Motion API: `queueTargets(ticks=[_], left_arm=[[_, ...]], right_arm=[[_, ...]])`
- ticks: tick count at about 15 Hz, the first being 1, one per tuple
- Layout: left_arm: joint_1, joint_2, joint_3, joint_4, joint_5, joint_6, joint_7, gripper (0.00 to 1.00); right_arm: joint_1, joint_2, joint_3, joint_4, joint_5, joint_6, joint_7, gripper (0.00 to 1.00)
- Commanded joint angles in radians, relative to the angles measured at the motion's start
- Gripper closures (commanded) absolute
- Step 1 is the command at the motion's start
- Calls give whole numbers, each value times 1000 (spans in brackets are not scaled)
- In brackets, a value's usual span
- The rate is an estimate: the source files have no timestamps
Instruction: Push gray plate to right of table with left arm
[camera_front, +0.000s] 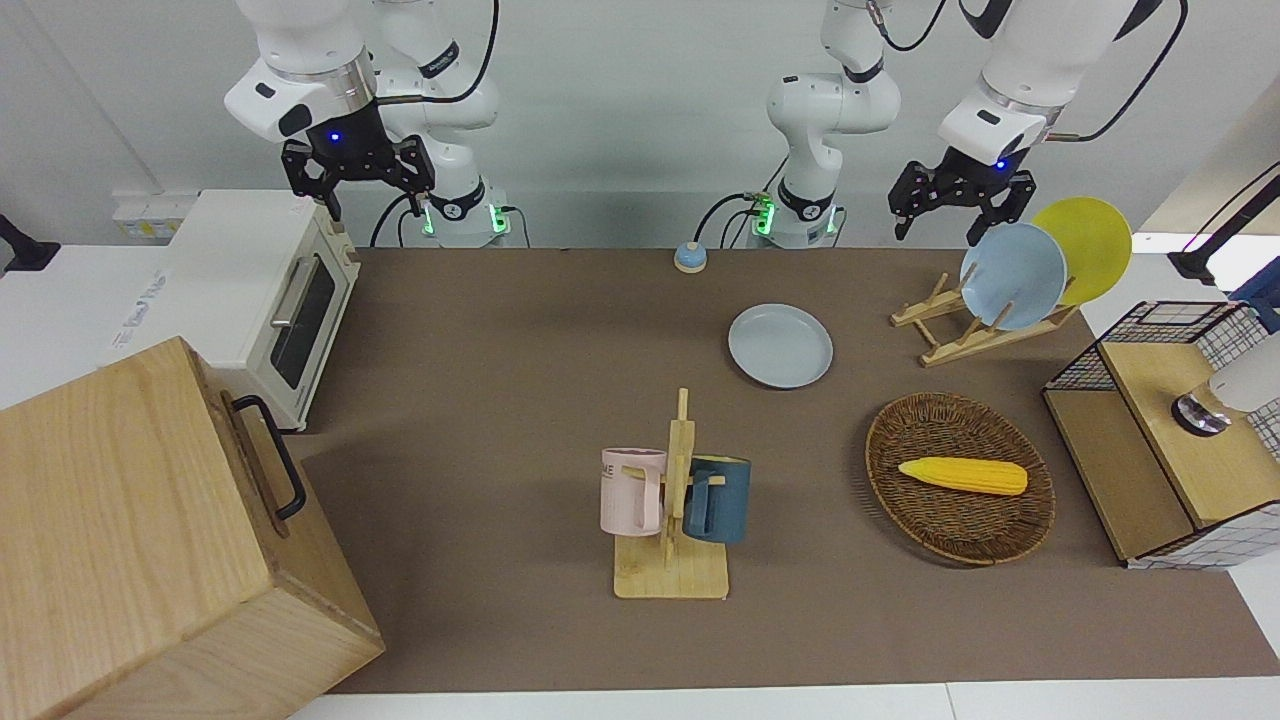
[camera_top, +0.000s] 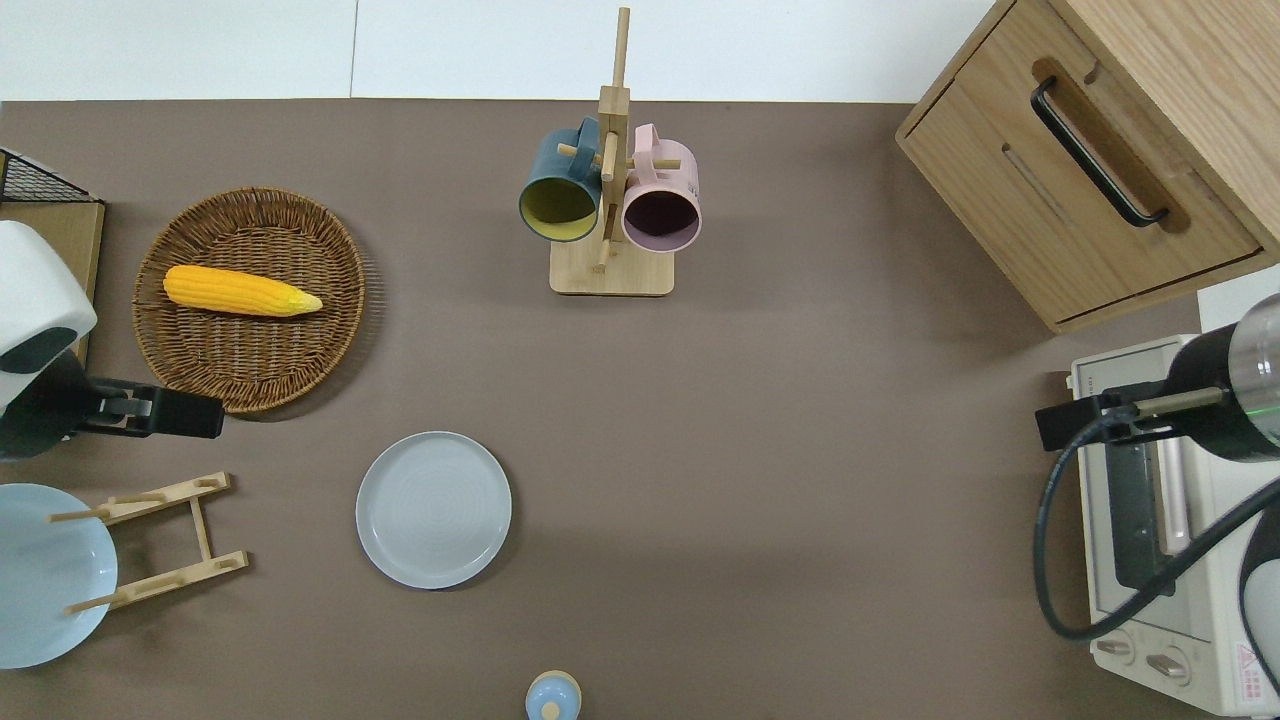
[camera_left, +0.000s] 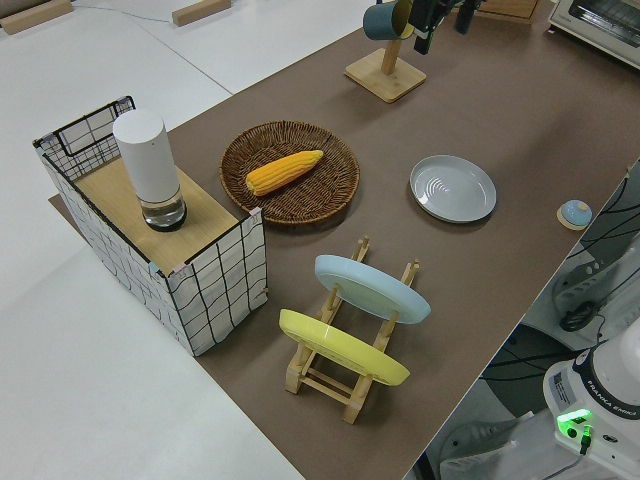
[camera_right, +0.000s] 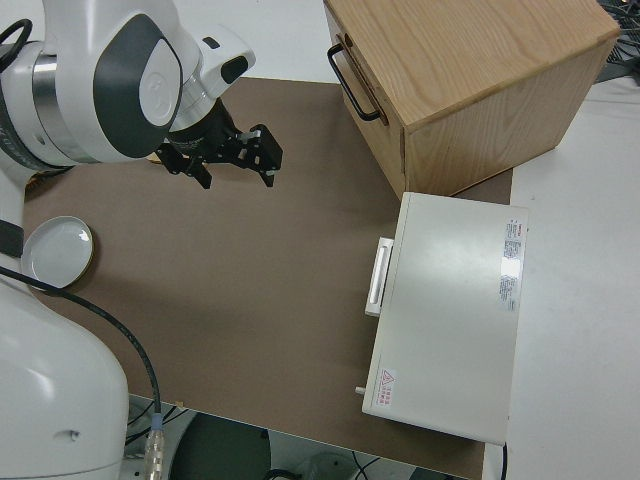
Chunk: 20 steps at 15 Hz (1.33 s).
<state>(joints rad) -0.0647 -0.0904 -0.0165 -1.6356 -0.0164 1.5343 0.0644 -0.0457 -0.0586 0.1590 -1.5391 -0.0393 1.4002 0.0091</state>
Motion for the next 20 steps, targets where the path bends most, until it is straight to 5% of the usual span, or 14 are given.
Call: queueTargets(ticks=[1,20], left_arm=[[-7,5,6,14,15,-16,5,7],[-6,-35,12,-41,15,-26,0,7]], right_arm=[[-8,-10,5,-4,-1,-12,-8,5],[-8,-10,5,-4,1,-12,-8,5]])
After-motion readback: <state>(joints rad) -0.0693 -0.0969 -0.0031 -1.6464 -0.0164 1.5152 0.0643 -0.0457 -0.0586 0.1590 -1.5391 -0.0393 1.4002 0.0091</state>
